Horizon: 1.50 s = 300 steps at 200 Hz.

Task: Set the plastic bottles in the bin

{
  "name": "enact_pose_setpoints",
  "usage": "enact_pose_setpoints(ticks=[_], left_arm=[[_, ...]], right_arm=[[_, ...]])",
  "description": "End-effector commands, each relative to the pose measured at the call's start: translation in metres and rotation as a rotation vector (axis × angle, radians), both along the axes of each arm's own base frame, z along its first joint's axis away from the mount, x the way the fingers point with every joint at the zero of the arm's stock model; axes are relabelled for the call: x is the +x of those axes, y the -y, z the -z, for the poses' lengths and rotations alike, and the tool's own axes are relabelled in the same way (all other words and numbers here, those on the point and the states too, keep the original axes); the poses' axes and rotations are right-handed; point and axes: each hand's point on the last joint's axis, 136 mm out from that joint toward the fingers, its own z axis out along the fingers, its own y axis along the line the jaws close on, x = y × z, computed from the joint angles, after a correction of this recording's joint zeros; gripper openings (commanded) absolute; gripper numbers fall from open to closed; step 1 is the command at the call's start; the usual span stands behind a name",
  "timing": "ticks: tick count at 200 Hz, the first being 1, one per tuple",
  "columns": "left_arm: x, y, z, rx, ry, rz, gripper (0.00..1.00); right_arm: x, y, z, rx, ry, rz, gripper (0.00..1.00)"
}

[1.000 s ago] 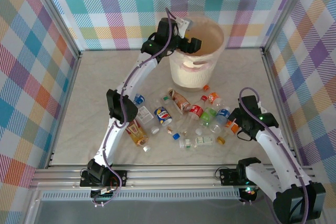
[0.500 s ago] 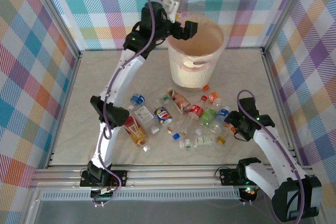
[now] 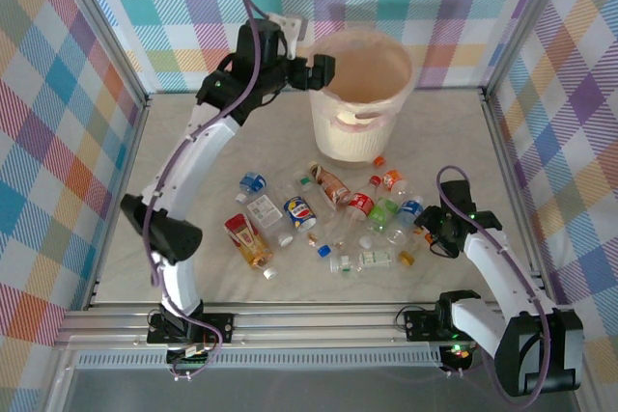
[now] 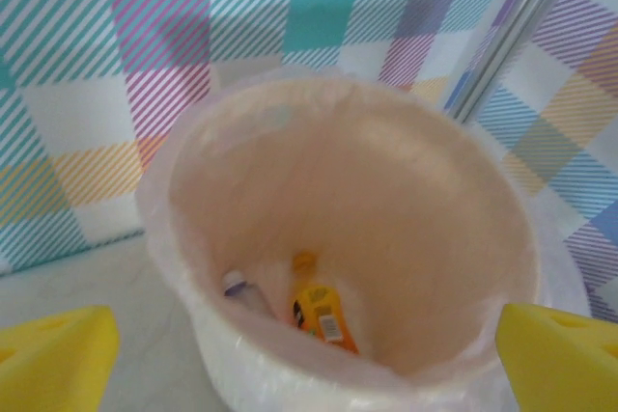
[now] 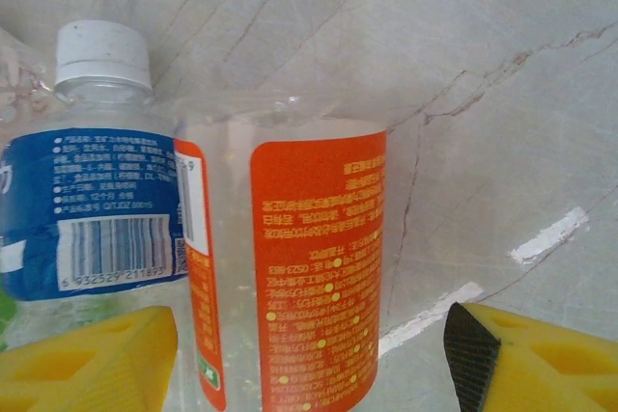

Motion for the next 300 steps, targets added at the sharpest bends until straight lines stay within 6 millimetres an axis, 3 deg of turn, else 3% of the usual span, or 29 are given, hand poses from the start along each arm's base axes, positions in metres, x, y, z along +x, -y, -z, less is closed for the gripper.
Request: enact_pose_setpoints(ticks=[1, 72, 80, 153, 205, 246, 300], left_arm=[[-0.023, -0.026, -0.045, -0.082, 0.116, -0.075, 1.0], [-0.084, -0.121, -0.018, -0.133, 0.178, -0.38, 1.0], [-0.091, -0.129, -0.026, -0.174, 0.212, -0.399, 1.0], [-0.125, -0.19, 0.023, -0.137, 0.147, -0.641, 1.0], [-0.131, -0.206, 0.039, -0.096, 0.123, -0.705, 1.0], [-0.129, -0.211, 0.055, -0.055, 0.097, -0.737, 1.0], [-0.13, -0.221, 0.089, -0.015, 0.032, -0.794, 1.0]], right_arm=[[-0.001, 0.0, 0.006, 0.015, -0.005, 0.001, 0.74], [-0.005, 0.006, 0.02, 0.021, -0.026, 0.039, 0.76], [-0.005, 0.006, 0.022, 0.024, -0.029, 0.041, 0.76], [0.001, 0.001, 0.036, 0.064, -0.038, 0.066, 0.74], [0.003, 0.011, 0.03, 0.013, -0.019, 0.091, 0.52], [0.01, 0.019, -0.005, -0.053, 0.042, 0.049, 0.39], [0.031, 0.03, -0.107, -0.202, 0.244, -0.044, 0.33]])
